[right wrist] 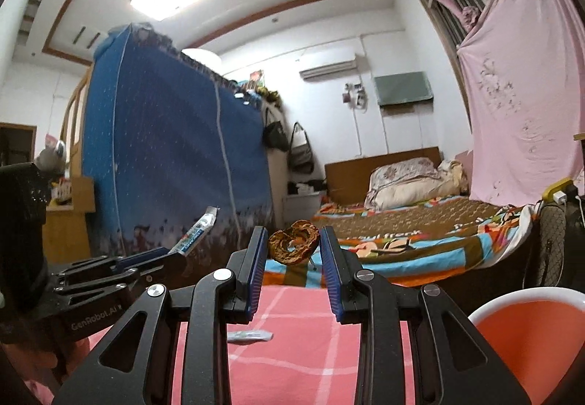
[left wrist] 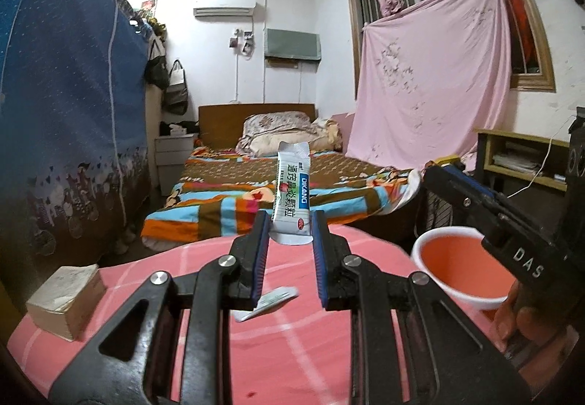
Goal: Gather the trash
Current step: 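Carry toothpaste tube in left tool and brown piece in right tool over bucket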
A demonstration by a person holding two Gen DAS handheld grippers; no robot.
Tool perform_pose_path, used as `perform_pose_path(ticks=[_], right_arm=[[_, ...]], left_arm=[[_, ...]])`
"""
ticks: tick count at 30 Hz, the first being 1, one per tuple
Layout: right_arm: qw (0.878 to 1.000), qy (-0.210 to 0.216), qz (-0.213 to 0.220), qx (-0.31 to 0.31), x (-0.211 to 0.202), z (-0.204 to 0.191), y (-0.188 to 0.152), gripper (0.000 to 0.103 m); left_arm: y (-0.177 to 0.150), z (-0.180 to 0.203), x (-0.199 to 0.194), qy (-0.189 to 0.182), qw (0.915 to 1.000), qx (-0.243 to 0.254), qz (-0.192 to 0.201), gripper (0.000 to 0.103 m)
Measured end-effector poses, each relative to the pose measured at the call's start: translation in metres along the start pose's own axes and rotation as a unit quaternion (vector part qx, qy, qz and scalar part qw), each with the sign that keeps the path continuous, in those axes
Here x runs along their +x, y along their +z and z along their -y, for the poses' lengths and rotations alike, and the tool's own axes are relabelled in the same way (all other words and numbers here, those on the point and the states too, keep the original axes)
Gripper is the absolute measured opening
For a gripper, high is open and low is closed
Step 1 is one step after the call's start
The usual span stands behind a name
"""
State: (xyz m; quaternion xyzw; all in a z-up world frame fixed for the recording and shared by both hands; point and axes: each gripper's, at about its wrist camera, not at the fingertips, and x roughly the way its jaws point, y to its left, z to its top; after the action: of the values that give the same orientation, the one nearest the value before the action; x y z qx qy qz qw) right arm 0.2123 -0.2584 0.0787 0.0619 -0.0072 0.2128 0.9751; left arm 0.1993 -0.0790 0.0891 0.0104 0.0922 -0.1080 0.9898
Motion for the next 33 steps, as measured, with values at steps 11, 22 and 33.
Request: perform_pose_path(ticks=[11, 22, 33], right_arm=[[0.997, -0.072, 0.022, -0.013, -0.028, 0.034, 0.012, 0.028], [0.988, -0.149, 0.02, 0.02, -0.057, 0.088, 0.014, 0.028], [0.973, -0.212, -0.035, 0.084, -0.065, 0.141, 0.007, 0.028]], left_arm=[[0.009, 0.055, 0.009, -0.049, 0.9986, 0.019, 0.009, 0.004], [0.005, 0.114, 0.027, -0.112, 0.9931, 0.035, -0.005, 0.004], [-0.003, 0.167, 0.057, -0.18, 0.9802, 0.052, -0.063, 0.004]])
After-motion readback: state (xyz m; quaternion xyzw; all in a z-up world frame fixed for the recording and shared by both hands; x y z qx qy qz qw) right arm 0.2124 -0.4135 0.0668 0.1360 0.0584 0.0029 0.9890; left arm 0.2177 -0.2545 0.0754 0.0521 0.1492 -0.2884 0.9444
